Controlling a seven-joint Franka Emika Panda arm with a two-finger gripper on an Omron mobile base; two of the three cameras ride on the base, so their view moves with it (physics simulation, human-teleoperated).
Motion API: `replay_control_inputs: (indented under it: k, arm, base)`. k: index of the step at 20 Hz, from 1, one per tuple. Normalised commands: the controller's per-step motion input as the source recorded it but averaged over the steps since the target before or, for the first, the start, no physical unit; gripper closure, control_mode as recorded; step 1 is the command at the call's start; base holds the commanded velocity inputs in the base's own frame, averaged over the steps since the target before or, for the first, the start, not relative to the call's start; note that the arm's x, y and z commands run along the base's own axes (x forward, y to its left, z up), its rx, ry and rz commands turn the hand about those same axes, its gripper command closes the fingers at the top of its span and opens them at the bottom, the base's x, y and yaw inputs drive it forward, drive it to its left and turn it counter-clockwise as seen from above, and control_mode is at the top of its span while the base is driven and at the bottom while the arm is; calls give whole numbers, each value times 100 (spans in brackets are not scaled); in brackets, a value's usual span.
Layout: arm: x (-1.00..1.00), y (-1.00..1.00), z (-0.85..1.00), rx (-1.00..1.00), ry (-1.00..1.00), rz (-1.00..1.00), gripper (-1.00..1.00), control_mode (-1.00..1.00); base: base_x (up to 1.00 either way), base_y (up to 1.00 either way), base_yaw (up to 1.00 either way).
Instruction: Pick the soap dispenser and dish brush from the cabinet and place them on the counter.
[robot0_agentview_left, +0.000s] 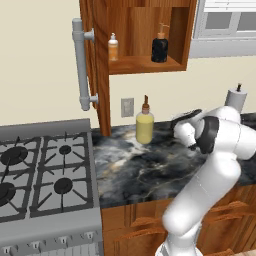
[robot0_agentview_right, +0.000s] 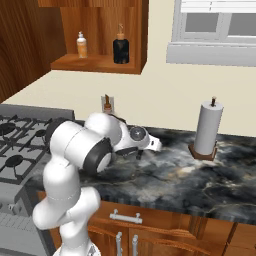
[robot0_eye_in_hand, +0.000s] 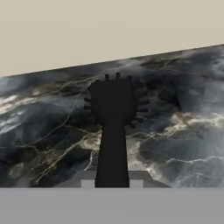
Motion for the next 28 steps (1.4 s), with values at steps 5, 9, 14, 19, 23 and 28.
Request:
replay_control_inputs:
  k: [5,9,14,19,23,28]
  arm:
    - [3,-29,-46,0,0,0,100,-100]
    - [1,-29,-49,0,0,0,100,-100]
    - [4,-16,-54,0,0,0,100,-100]
    - [6,-3,-52,0,0,0,100,-100]
    - [3,-1,-48,0,0,0,100,-100]
    - [1,0,-49,0,0,0,100,-100]
  base:
    - [0,0,0]
    - [0,0,0]
    - [0,0,0]
    - [0,0,0]
    - [0,0,0]
    - [0,0,0]
